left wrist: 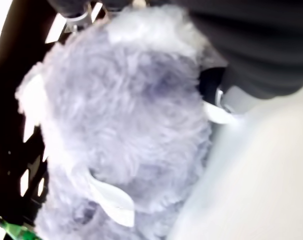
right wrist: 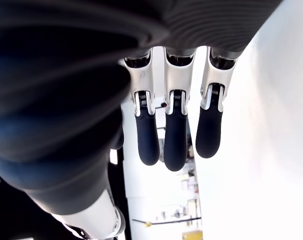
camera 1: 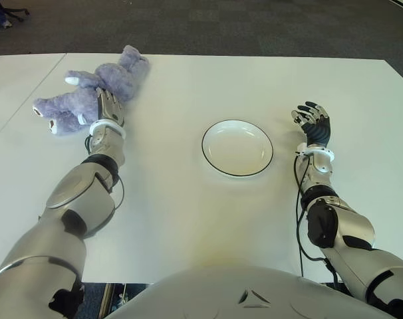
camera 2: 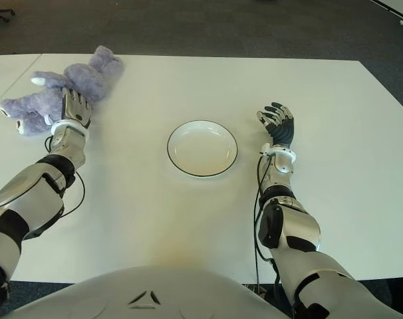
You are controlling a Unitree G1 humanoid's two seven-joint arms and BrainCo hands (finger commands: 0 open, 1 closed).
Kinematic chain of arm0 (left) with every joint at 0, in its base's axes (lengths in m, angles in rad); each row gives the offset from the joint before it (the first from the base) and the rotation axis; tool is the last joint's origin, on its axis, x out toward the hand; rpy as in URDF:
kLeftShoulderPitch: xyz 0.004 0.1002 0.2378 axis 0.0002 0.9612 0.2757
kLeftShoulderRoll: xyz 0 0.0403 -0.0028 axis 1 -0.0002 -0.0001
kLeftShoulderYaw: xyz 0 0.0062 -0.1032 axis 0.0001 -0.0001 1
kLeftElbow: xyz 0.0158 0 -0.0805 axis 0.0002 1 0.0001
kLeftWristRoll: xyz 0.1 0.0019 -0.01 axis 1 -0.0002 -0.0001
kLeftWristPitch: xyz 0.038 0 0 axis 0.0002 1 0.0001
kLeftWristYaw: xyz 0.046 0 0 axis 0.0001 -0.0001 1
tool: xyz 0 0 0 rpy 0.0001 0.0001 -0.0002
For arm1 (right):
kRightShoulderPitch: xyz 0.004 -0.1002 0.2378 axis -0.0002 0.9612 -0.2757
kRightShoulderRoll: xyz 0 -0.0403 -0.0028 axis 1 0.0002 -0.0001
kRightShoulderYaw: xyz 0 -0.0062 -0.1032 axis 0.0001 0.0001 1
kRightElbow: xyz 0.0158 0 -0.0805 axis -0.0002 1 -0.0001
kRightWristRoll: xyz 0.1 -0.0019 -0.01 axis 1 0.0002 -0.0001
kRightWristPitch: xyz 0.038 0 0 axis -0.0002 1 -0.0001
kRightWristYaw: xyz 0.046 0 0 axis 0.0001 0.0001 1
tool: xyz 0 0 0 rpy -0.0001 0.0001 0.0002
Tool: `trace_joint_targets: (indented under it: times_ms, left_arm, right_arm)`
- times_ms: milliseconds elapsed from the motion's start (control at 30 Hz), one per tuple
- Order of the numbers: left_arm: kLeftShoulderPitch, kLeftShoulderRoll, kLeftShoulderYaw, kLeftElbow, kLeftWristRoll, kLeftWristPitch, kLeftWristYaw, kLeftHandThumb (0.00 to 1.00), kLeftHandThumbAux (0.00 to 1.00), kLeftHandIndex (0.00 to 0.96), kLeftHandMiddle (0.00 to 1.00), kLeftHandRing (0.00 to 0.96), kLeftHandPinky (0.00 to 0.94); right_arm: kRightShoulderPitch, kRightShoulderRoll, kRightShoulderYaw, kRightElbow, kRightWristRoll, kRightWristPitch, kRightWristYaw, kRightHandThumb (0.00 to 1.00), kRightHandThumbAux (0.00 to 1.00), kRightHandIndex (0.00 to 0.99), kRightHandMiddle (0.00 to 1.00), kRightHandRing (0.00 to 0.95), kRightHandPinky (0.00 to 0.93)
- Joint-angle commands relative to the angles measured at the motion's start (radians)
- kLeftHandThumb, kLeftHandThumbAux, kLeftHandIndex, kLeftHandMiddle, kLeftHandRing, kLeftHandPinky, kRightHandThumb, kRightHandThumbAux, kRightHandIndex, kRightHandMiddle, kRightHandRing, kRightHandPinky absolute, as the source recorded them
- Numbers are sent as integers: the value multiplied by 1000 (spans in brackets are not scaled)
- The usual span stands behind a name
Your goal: Put the doll into the plate.
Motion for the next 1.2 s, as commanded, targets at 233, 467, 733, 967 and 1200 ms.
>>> trace_joint_targets:
  times_ms: [233,467,733,967,1200]
  left_arm:
    - [88,14,-84,63,15,-83,-72,587,460,33,0,0,0]
    - [91,10,-48,61,-31,-63,-42,738,476,40,0,0,130]
    - [101,6,42,52,-119,-57,65,1000,663,366,423,479,557]
    - [116,3,198,23,-281,-141,288,946,652,382,492,535,788]
    - [128,-27,251,-18,-346,-197,393,851,668,395,539,795,819]
  right_arm:
    - [196,64,-23,131,32,146,0,242,886,265,349,381,404]
    - [198,62,-19,131,27,143,0,232,882,267,349,382,399]
    - [197,62,-14,130,21,144,-9,225,876,268,341,370,386]
    - [201,60,-11,130,18,145,-13,205,876,262,335,364,368]
    - [201,60,-12,130,20,145,-10,209,879,266,337,365,380]
